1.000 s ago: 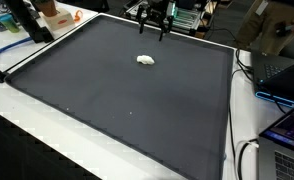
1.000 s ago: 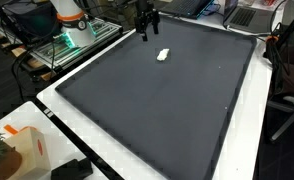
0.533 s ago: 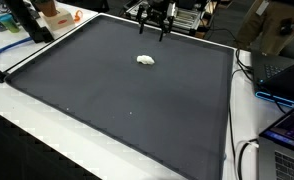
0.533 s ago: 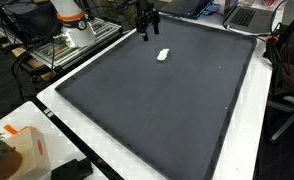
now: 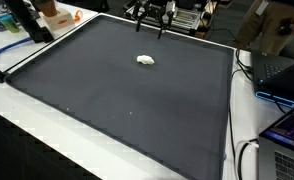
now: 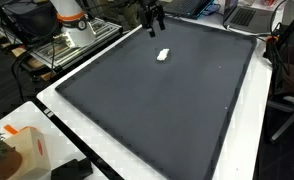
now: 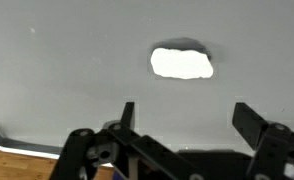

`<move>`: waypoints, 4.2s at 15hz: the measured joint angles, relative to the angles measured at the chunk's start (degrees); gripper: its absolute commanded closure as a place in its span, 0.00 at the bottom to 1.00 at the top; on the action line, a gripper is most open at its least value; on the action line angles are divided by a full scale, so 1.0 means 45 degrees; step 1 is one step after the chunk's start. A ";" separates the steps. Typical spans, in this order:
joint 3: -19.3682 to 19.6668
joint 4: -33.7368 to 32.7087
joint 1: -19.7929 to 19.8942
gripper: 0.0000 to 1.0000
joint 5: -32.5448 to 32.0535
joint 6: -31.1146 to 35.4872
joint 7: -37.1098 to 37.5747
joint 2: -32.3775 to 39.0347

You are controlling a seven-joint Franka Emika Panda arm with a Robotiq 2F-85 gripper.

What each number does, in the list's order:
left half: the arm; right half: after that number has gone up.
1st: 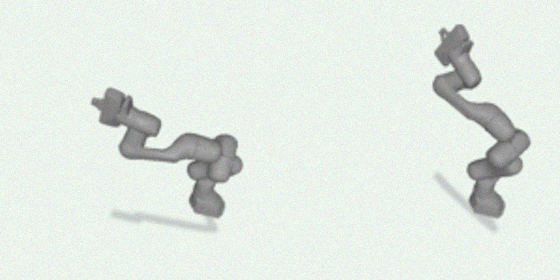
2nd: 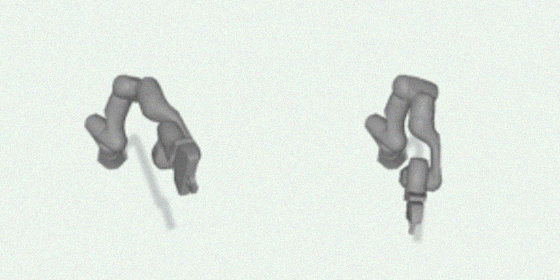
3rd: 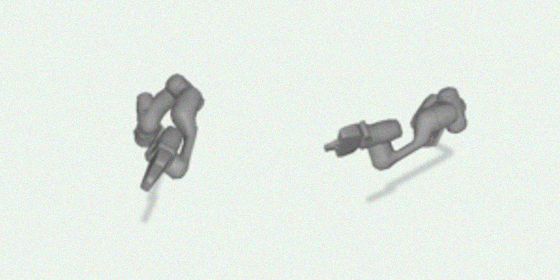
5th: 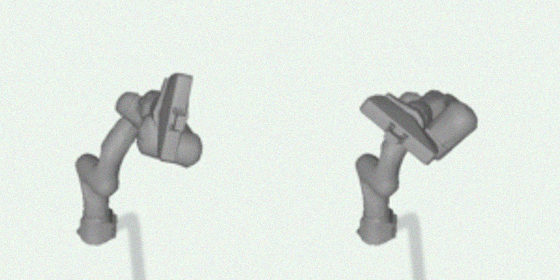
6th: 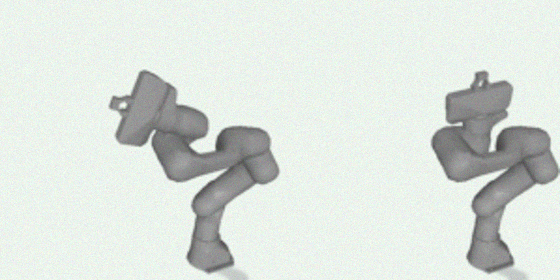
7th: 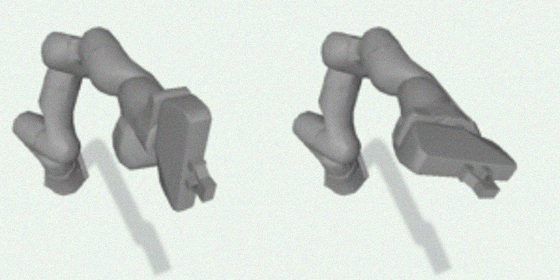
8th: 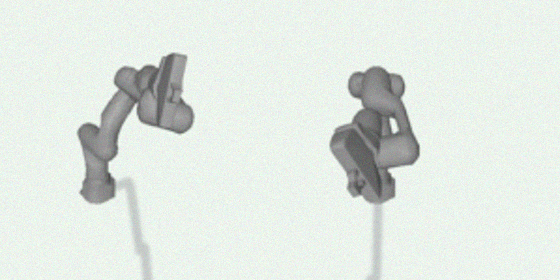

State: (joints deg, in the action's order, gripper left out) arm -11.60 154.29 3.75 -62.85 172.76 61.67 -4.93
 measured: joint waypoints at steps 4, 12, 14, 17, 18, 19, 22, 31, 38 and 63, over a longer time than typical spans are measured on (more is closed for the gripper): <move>0.0013 -0.0480 0.0549 0.00 -0.3020 0.0672 0.2152 -0.0015; 0.0026 -0.1463 0.0840 0.00 -0.8961 0.1270 0.6367 0.0865; -0.0005 -0.1824 0.0812 0.00 -1.0326 0.1517 0.7432 0.1336; -0.0147 -0.2428 0.0805 0.00 -1.2007 0.1629 0.8919 0.2039; -0.0216 -0.2611 0.0807 0.00 -1.2477 0.1629 0.9376 0.2265; -0.0286 -0.2740 0.0811 0.00 -1.2901 0.1627 0.9741 0.2498; -0.0431 -0.2815 0.0874 0.00 -1.3931 0.1581 1.0438 0.3230; -0.0706 -0.2851 0.1307 0.00 -1.4635 0.1535 1.1503 0.3611; -0.0612 -0.2855 0.1307 0.00 -1.3857 0.1535 1.1504 0.3260; -0.0304 -0.2482 0.1246 0.00 -1.0468 0.1827 0.8927 0.2655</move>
State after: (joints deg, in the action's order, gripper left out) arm -12.97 143.12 9.35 -109.96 180.98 101.84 7.02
